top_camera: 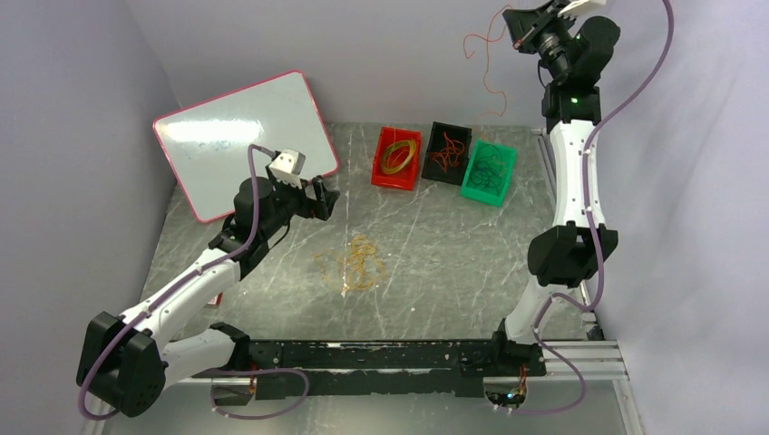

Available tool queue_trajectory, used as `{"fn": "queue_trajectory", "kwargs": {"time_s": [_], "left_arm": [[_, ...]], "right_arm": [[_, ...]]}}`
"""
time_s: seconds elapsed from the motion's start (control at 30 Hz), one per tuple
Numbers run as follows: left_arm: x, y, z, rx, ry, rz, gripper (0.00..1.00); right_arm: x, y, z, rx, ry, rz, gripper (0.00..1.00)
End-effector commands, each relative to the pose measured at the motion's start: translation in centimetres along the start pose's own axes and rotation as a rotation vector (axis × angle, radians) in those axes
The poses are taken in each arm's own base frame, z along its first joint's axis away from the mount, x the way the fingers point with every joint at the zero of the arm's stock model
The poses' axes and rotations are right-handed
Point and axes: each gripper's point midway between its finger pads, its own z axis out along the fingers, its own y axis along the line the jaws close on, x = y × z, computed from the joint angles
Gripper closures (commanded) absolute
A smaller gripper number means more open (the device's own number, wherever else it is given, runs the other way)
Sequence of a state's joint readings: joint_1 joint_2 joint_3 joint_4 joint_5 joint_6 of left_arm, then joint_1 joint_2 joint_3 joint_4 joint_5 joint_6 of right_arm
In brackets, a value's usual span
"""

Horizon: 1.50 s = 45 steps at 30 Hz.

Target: Untangle the cables

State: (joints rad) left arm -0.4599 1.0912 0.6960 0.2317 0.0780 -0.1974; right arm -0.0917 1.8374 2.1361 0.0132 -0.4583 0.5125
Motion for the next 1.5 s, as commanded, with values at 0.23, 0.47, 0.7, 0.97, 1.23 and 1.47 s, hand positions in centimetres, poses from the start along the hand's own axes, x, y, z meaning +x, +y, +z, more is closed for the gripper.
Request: {"fn": "queue_trajectory", "kwargs": {"time_s": [0.23, 0.47, 0.7, 0.97, 1.23, 1.47], "left_arm": [[0.0, 0.7, -0.1, -0.030, 0.008, 0.010, 0.04], [0.1, 0.7, 0.0, -0.032, 0.013, 0.008, 0.05], [0.3, 0.7, 0.0, -0.031, 0.020, 0.007, 0.05], [0.3, 0.8, -0.2, -0.035, 0.023, 0.006, 0.05], [0.4, 0.9, -0.2, -0.040, 0.026, 0.009, 0.05], [0.5, 0.9, -0.2, -0.043, 0.032, 0.009, 0.05]], "right_arm": [[-0.7, 0.8, 0.3, -0.018, -0.031, -0.032, 1.00], [-2.5, 1.8, 0.3, -0.038, -0.071, -0.037, 1.00], [-2.0, 1.8, 0.9, -0.060, -0.061, -0.014, 1.00], [3.4, -0.5, 1.8, -0.044, 0.034, 0.054, 1.00], [7.9, -2.1, 2.7, -0.032, 0.112, 0.082, 1.00], [9.8, -3.5, 2.7, 0.018, 0.146, 0.082, 1.00]]}}
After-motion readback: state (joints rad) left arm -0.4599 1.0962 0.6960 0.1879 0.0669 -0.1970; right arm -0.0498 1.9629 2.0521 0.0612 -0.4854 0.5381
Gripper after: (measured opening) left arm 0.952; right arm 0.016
